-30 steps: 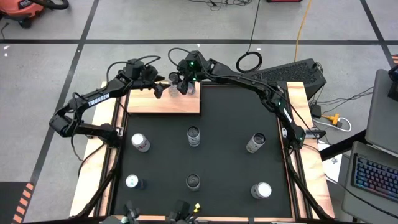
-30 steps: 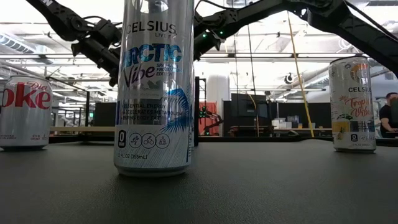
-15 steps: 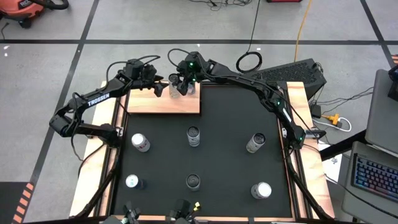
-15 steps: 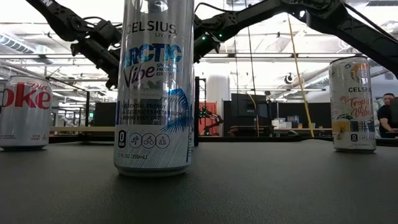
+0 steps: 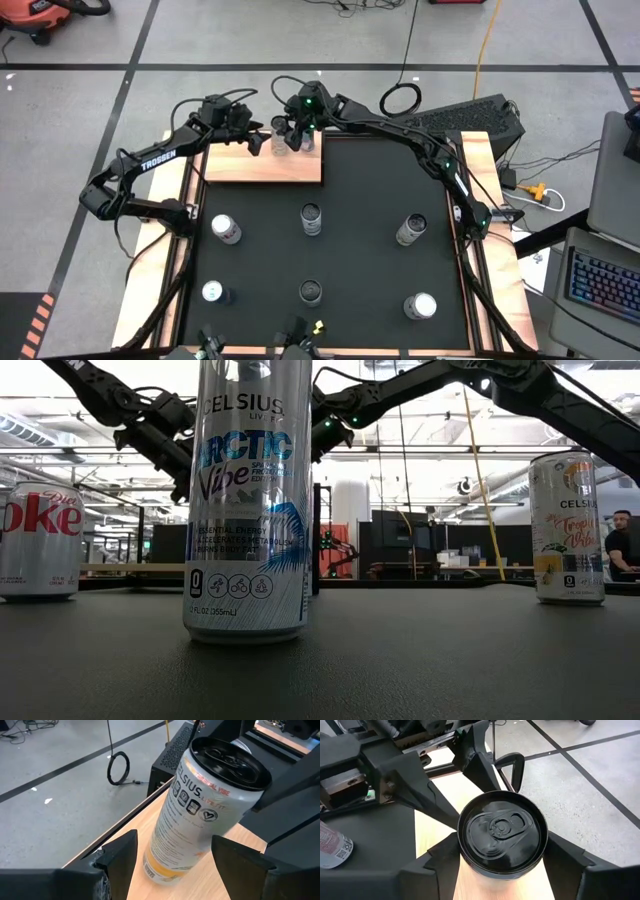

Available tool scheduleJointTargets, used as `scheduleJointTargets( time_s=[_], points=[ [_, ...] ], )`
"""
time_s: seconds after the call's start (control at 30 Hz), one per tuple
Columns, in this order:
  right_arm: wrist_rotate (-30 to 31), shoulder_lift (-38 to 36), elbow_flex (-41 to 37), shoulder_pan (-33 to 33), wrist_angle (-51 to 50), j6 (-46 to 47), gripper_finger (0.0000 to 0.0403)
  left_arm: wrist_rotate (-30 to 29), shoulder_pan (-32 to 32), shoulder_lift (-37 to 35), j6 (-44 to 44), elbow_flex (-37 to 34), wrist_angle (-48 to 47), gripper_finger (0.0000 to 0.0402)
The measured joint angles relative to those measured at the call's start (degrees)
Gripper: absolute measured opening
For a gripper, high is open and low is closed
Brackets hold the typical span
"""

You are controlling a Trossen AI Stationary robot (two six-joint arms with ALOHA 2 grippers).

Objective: Place canned beverage on shelf
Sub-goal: Put the top white yellow soda can on the shelf

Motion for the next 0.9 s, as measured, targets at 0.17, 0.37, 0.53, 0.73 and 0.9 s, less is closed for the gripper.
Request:
scheduleJointTargets(
  time_s=[0.17, 0.37, 0.53, 0.73, 0.9],
  points=[
    [0.0, 0.0, 0.0, 0.0, -1.0, -1.5, 0.0231, 0.0, 0.0, 0.0, 0.0, 0.0, 0.0, 0.026],
    [0.0, 0.0, 0.0, 0.0, -2.0, -2.1, 0.0251, 0.0, 0.0, 0.0, 0.0, 0.0, -0.1, 0.0261],
    [0.1, 0.0, 0.0, 0.0, -0.8, -2.2, 0.026, 0.0, 0.0, 0.0, 0.0, 0.0, -0.1, 0.026],
    [0.1, 0.0, 0.0, -0.1, -0.7, -2.2, 0.0263, 0.0, 0.0, 0.0, 0.0, 0.0, -0.1, 0.0261],
    [0.1, 0.1, 0.0, 0.0, -0.7, -2.4, 0.0263, 0.0, 0.0, 0.0, 0.0, 0.0, -0.1, 0.0261]
  ],
)
